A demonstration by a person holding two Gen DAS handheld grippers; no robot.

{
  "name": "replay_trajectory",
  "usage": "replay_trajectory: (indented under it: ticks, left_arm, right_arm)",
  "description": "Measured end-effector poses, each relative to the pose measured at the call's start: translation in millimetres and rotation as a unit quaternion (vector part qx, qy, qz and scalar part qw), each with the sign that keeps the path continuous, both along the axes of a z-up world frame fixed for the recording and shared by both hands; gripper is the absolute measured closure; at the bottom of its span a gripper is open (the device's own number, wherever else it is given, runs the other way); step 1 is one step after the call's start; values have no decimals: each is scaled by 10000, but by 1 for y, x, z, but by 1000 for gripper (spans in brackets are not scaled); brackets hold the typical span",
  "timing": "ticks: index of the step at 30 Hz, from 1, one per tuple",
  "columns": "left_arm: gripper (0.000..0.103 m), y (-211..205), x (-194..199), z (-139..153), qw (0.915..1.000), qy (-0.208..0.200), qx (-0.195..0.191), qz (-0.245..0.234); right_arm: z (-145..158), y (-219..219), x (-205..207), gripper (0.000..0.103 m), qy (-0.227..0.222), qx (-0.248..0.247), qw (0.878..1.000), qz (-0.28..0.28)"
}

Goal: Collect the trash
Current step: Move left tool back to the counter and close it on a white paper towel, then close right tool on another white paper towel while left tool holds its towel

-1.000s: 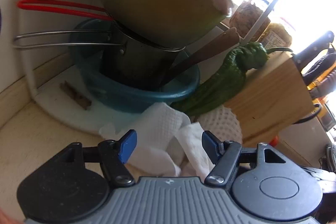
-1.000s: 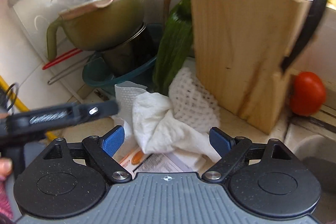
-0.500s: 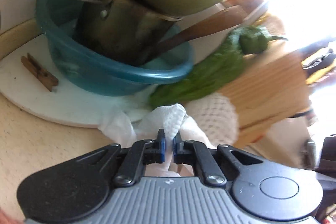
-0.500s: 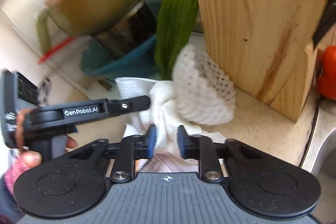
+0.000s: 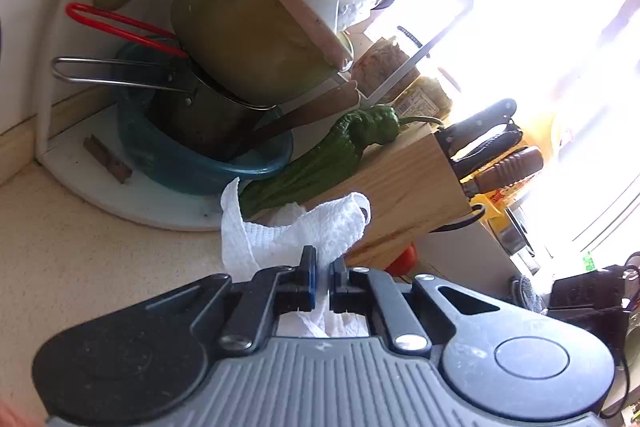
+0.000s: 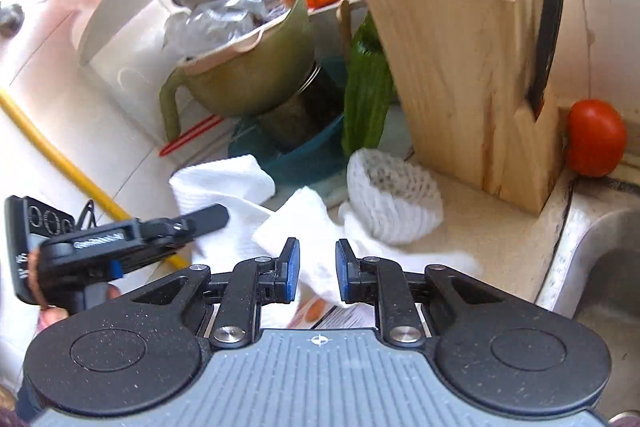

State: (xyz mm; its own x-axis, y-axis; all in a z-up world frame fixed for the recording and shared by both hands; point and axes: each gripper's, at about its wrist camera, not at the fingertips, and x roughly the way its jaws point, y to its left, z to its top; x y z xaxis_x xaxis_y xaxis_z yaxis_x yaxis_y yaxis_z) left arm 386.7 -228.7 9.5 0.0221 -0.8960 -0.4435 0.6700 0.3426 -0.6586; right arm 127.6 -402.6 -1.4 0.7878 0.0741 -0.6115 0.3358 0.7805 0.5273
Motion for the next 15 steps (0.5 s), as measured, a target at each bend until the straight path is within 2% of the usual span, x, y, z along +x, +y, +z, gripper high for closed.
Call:
replay_trajectory:
  ticks: [1,2,3,4,5,8,10,13,14,15]
  left_arm:
    - [101,7,-3,4,10000,-51,26,43]
    - [101,13,-6,6,9998,-112,82,125]
    - [101,18,-6,6,9997,-122,102,190]
    - [101,25,-6,7,9997,-88,79,233]
    - [101,32,-7,7,9995,-62,45,294]
    - [101,51,-10,9,9987,-74,66,499]
    - [101,62,-12,10,9982,-64,63,601]
    - [101,77,-16,8,9969,-54,44,784]
    - [101,82,-17,8,9965,-45,38,830]
    - [101,87,-19,7,9960,-48,44,886]
  right_arm:
    - [1,0,2,73,-34,-18,10000,78]
    - [3,4,2,59,-111,-84,9997,211]
    - [4,10,3,28,-156,-140,9992,326]
    - [3,14,6,13,-174,-239,9988,388]
    - [2,19,8,5,-242,-442,9979,407]
    - [0,30,18,6,-191,-1209,9914,460]
    - [-7,31,32,6,-58,-1292,9895,650]
    - [-30,38,59,6,403,-1390,9847,970]
    - [-40,42,67,9,575,-1453,9823,1033]
    - [-48,44,74,19,743,-1527,9800,1038]
